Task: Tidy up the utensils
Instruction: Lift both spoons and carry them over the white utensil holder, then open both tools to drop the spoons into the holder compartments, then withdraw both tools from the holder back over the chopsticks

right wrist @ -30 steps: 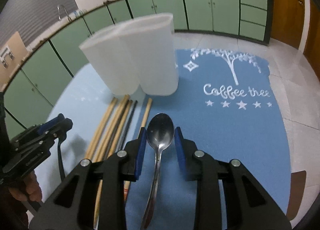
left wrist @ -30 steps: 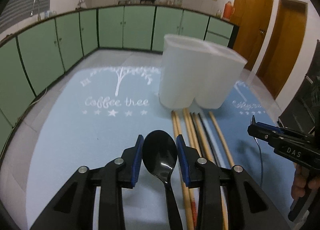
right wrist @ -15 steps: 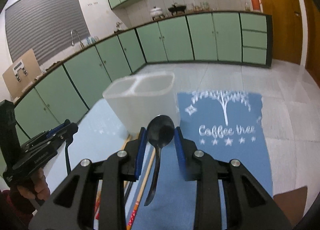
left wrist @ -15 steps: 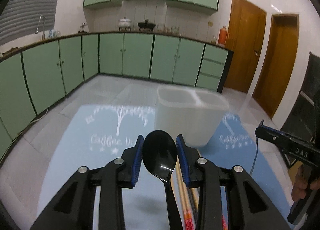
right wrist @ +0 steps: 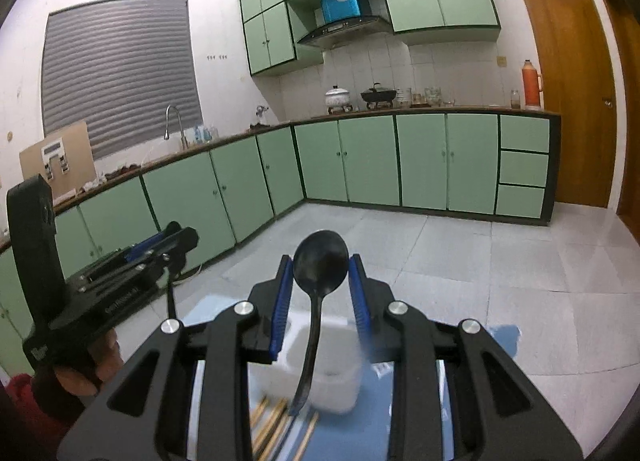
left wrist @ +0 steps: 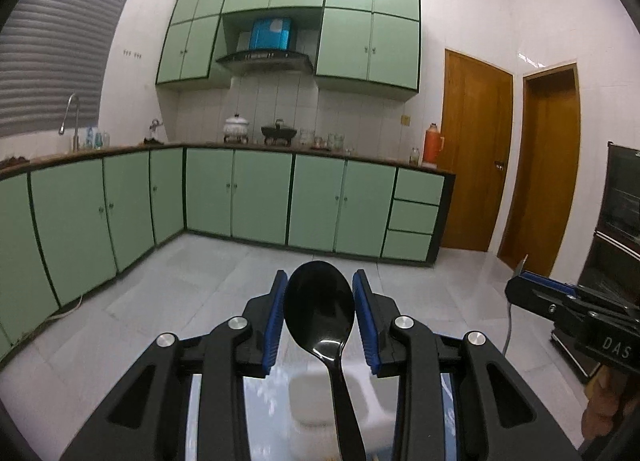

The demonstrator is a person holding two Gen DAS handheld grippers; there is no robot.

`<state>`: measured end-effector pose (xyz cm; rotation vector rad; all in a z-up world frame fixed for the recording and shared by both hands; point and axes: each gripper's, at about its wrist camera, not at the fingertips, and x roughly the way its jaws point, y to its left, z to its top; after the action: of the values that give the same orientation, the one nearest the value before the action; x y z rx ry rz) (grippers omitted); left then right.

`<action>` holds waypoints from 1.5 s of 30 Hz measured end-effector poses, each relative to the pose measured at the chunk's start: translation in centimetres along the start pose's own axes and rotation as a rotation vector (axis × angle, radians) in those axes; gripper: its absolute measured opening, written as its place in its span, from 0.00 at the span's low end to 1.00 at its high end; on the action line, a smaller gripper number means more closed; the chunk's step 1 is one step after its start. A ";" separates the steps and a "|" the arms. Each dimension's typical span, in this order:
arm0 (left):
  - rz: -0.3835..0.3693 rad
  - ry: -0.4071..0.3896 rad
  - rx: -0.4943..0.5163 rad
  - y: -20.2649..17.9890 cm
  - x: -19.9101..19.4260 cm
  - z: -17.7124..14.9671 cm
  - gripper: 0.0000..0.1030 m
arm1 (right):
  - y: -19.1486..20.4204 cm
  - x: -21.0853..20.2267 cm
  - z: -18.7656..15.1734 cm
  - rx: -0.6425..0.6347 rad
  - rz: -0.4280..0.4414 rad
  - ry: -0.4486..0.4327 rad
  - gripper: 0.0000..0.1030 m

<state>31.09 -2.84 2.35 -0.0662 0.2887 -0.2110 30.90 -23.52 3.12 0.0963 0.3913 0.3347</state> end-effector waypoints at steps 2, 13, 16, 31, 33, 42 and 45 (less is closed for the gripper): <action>0.010 -0.014 0.007 -0.2 1.4 0.3 0.32 | -0.4 1.5 0.5 -0.012 -0.024 -0.011 0.26; 0.024 0.024 0.013 0.7 7.7 -2.9 0.32 | -2.1 9.1 -2.5 -0.018 -0.064 0.065 0.26; 0.021 0.058 0.005 1.1 8.9 -4.0 0.32 | -1.8 10.0 -4.2 -0.016 -0.062 0.100 0.26; 0.038 0.112 -0.002 2.2 5.3 -5.4 0.55 | -0.8 6.6 -7.5 0.014 -0.058 0.117 0.56; 0.045 0.123 -0.009 2.4 3.6 -5.6 0.59 | -0.6 5.0 -8.1 0.018 -0.070 0.117 0.61; 0.069 0.215 -0.053 2.5 -5.2 -9.3 0.67 | 2.2 -3.0 -9.7 0.050 -0.155 0.104 0.76; 0.080 0.239 -0.014 2.0 -8.1 -10.8 0.68 | 2.9 -5.2 -10.5 0.057 -0.159 0.117 0.77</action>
<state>20.76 0.45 -5.95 -0.0434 0.5303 -0.1371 21.39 -22.27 -4.21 0.1013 0.5217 0.1724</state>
